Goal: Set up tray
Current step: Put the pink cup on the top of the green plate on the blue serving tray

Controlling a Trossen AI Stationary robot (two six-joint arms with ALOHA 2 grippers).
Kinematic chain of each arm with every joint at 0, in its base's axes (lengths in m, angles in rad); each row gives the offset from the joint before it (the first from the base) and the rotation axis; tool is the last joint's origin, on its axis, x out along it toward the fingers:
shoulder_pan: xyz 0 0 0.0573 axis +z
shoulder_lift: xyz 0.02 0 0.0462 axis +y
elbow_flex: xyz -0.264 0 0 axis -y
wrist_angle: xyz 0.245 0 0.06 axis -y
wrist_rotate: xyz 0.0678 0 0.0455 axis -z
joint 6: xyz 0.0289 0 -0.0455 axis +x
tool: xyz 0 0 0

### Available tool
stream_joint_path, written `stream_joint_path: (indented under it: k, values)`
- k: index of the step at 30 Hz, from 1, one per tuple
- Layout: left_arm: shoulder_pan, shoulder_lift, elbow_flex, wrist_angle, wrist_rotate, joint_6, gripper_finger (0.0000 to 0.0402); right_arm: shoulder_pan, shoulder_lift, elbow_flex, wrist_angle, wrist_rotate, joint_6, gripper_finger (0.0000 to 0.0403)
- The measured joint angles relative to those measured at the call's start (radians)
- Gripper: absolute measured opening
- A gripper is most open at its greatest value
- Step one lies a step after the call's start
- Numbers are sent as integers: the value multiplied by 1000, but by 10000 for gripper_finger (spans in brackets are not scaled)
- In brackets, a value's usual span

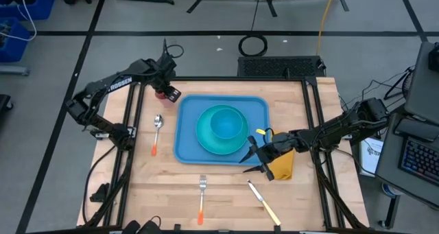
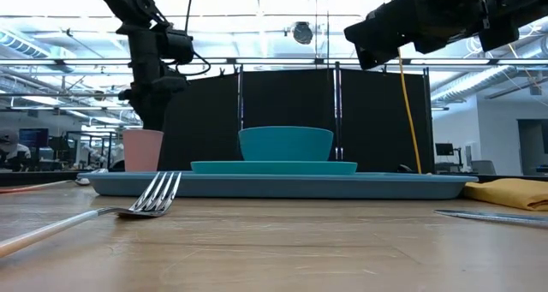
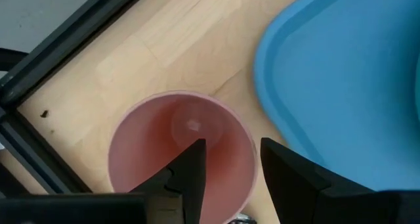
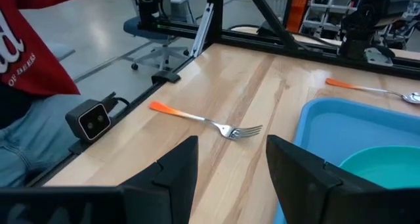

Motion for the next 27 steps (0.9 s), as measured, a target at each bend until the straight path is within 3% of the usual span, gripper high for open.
stream_joint_path:
  k: [22,27]
  values:
    - [-1,0,-73,64,11,19,149,0,0,0,8,2,0,169]
    - [-1,0,-73,55,5,12,115,0,0,-1,7,2,0,169]
